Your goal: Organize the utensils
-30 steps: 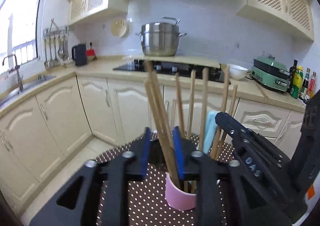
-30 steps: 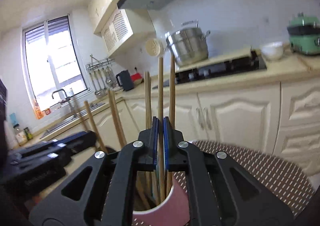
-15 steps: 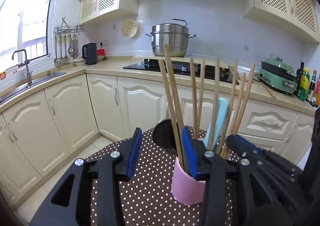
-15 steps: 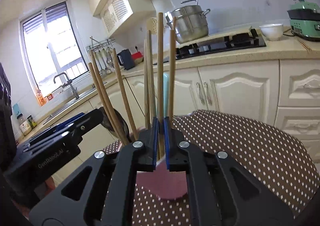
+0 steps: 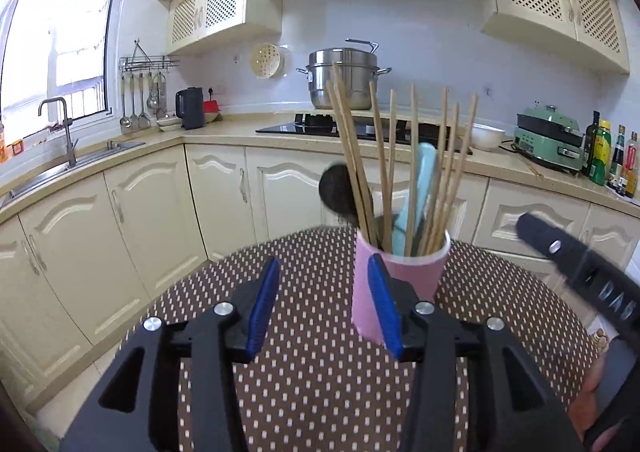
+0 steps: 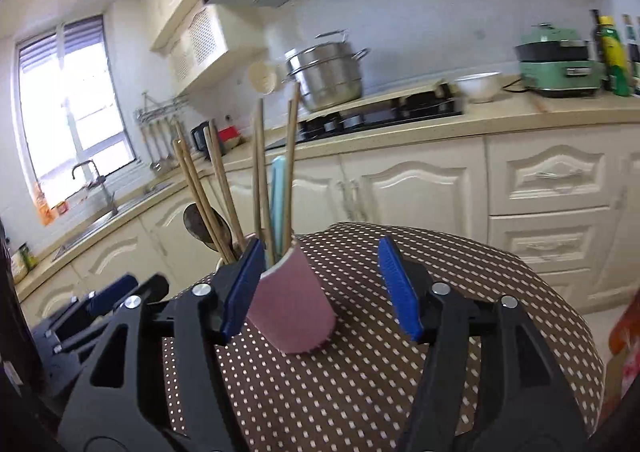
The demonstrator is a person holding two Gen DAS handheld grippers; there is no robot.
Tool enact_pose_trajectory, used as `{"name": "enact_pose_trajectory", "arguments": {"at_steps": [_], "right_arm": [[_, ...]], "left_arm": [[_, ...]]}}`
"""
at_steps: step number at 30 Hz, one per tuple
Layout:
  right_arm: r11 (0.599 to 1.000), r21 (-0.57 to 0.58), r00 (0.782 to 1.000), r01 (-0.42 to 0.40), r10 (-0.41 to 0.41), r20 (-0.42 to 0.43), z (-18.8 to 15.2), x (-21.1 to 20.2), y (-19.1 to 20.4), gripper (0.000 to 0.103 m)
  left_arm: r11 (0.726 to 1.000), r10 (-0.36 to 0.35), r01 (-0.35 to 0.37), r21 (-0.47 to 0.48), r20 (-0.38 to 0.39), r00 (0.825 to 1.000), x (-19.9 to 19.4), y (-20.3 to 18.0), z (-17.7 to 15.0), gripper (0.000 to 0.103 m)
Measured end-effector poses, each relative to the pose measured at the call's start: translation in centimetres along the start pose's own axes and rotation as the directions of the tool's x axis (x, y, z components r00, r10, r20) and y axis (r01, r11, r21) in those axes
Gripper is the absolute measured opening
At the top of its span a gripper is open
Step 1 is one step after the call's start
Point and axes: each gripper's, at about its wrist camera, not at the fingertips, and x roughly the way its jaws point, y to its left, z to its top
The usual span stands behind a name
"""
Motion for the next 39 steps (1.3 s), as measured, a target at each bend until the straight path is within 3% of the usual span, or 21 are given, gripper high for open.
{"name": "enact_pose_trajectory", "arguments": {"at_steps": [5, 14, 20, 24, 28, 39], "right_arm": [[0.995, -0.052, 0.996, 0.088, -0.087, 0.026, -1.2, -3.6, 0.0, 0.066], [0.985, -0.117, 0.992, 0.124, -0.123, 0.013, -2.1, -9.4, 0.7, 0.075], [0.978, -0.164, 0.991, 0.126, -0.115, 0.072, -2.3, -15.0, 2.3, 0.083], [0.966, -0.19, 0.979, 0.176, -0.151, 0.14, -1.9, -18.3, 3.5, 0.087], [0.967, -0.192, 0.972, 0.167, -0.129, 0.195, -1.4, -21.6, 4.3, 0.09], [0.968, -0.217, 0.957, 0.122, -0.057, 0.283, -0.5, -26.9, 6.4, 0.093]], "left_arm": [[1.0, 0.016, -0.016, 0.01, 0.023, 1.0, -3.4, 0.1, -2.0, 0.046], [0.999, -0.032, 0.03, 0.021, 0.068, 0.997, -11.3, -0.7, -3.7, 0.048], [0.998, -0.069, 0.07, -0.004, 0.109, 0.992, -16.8, -0.6, -3.6, 0.051], [0.998, -0.065, 0.064, 0.01, 0.17, 0.983, -20.6, -0.7, -3.2, 0.053], [0.997, -0.081, 0.079, 0.017, 0.225, 0.971, -24.0, -1.0, -2.3, 0.055], [0.999, -0.031, 0.02, 0.038, 0.336, 0.941, -30.0, -2.6, -0.9, 0.068]]}}
